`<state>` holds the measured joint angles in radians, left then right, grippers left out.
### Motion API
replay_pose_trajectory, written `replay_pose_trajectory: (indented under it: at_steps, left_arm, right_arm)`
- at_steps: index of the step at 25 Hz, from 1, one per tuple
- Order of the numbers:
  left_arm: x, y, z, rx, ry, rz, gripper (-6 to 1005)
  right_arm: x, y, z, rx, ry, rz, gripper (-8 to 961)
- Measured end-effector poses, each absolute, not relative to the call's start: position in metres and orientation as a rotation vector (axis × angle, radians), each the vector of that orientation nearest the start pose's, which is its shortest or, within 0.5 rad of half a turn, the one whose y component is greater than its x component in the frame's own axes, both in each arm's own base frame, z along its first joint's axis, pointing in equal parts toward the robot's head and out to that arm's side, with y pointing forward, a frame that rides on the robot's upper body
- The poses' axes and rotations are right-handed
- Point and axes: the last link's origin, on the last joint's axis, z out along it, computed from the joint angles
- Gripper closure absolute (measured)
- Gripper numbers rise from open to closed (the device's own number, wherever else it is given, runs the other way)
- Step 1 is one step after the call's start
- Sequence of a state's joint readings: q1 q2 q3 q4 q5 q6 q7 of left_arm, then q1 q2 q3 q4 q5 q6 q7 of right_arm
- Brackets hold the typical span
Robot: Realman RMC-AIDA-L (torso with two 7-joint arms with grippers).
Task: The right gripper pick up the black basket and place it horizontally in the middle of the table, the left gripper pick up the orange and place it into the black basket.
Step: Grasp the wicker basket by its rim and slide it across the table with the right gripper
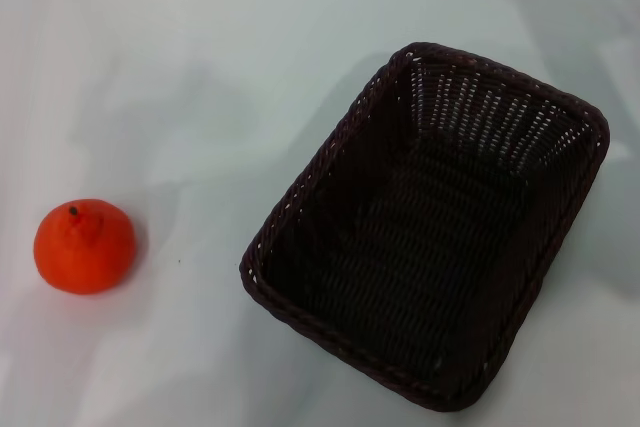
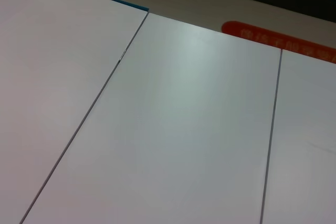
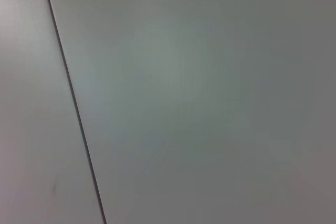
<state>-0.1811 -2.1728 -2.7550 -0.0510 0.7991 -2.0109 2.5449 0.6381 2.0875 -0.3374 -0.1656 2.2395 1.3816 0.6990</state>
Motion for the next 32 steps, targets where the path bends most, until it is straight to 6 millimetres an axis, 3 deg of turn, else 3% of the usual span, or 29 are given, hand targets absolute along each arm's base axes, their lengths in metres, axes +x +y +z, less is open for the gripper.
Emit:
replay_pose_trajectory:
  at_steps: [32]
  left_arm:
    - [-0.3320, 0.1870, 0.0585, -1.069, -0.324, -1.287, 213]
  right_arm:
    - [0.2779, 0.3917, 0.0755, -0.558, -1.392, -1.332, 25]
